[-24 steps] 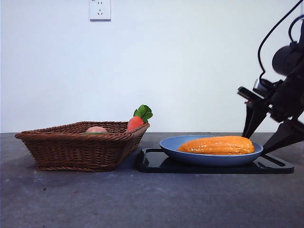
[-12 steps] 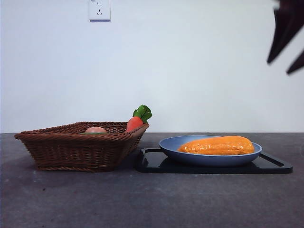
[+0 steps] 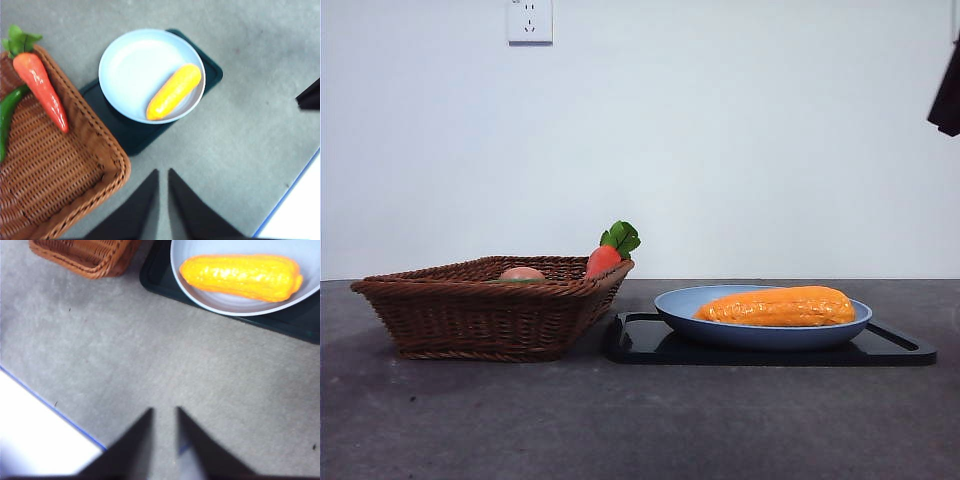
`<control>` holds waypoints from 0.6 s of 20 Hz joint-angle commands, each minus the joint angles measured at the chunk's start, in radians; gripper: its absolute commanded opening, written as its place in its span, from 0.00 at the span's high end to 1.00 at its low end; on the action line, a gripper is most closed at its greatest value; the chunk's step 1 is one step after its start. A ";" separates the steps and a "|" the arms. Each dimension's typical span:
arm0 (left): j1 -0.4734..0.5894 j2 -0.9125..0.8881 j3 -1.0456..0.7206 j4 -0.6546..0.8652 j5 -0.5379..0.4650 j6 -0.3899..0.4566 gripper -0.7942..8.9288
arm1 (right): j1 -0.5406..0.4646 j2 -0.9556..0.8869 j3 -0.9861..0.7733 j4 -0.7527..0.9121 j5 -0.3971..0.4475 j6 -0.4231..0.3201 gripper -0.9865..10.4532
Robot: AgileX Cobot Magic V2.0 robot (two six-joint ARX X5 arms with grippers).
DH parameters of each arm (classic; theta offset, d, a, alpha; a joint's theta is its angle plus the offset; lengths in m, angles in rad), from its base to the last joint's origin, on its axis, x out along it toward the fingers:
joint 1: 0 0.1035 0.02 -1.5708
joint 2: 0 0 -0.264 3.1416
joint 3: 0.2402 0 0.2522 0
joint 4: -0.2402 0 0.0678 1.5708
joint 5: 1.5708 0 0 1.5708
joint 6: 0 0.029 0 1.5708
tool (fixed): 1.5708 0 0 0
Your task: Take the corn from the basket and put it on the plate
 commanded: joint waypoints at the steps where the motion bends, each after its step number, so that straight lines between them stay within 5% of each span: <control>1: -0.005 0.003 0.022 -0.007 0.000 0.018 0.91 | 0.006 -0.003 0.001 0.017 0.000 -0.002 0.91; 12: -0.005 0.003 0.022 0.031 0.001 0.016 0.91 | 0.004 -0.003 0.002 0.042 0.000 -0.002 0.91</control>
